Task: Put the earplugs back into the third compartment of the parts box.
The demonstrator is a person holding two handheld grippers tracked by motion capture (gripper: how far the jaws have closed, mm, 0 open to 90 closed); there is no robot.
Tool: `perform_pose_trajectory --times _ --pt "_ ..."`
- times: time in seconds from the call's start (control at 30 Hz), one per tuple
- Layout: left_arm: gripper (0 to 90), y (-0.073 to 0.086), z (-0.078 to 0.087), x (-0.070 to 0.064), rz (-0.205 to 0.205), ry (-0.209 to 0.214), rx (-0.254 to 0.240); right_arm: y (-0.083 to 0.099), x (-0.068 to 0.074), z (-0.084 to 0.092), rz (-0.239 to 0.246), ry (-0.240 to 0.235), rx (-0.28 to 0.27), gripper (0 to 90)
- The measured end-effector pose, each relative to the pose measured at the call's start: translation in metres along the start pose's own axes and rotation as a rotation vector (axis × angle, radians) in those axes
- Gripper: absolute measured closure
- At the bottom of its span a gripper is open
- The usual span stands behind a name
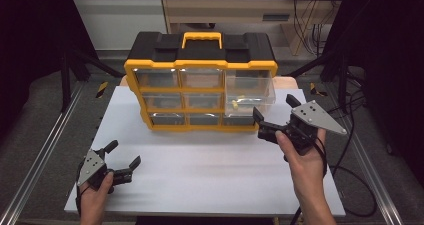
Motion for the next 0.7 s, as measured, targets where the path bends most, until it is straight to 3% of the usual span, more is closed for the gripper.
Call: perform_pose_trajectory --times 0.7 --pt "1.0 0.000 0.000 0.000 -0.002 0.001 0.001 0.047 0.005 0.008 -0.020 -0.015 0.070 3.3"
Point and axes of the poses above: each handheld gripper's, and its own axes: z roughly backward along the jaws, y roughly out of its underside, x roughly to its left, the point moved 1 cm from there along -z, roughly forward along the jaws, and after that the axes turned 6 degrees about -x, right-handed, at the moved point
